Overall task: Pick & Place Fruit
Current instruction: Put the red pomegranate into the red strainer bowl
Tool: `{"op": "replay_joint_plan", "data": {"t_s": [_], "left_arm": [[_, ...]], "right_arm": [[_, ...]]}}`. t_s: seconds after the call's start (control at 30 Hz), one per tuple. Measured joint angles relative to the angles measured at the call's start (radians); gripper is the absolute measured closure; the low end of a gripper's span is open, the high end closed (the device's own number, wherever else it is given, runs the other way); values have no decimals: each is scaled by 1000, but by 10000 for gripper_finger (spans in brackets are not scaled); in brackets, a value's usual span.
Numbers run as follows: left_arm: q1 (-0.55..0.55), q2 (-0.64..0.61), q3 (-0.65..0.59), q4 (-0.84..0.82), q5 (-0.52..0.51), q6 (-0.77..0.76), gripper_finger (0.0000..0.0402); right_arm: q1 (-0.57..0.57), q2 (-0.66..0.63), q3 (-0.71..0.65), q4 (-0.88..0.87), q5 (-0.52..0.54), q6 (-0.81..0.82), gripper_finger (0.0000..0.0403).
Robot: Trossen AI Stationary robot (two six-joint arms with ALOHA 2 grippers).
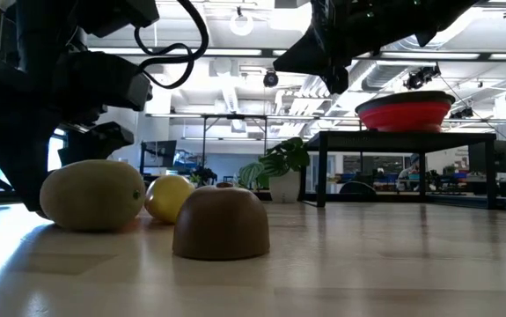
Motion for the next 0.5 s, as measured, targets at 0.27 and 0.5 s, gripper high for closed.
{"op": "replay_joint_plan", "data": {"t_s": [0.27, 0.5], "left_arm": [[0, 0, 0, 0, 0, 0, 144], [0, 0, 0, 0, 0, 0, 174]], "right_arm": [[0, 0, 0, 0, 0, -19, 399], [0, 0, 0, 1, 0, -21, 399]]}}
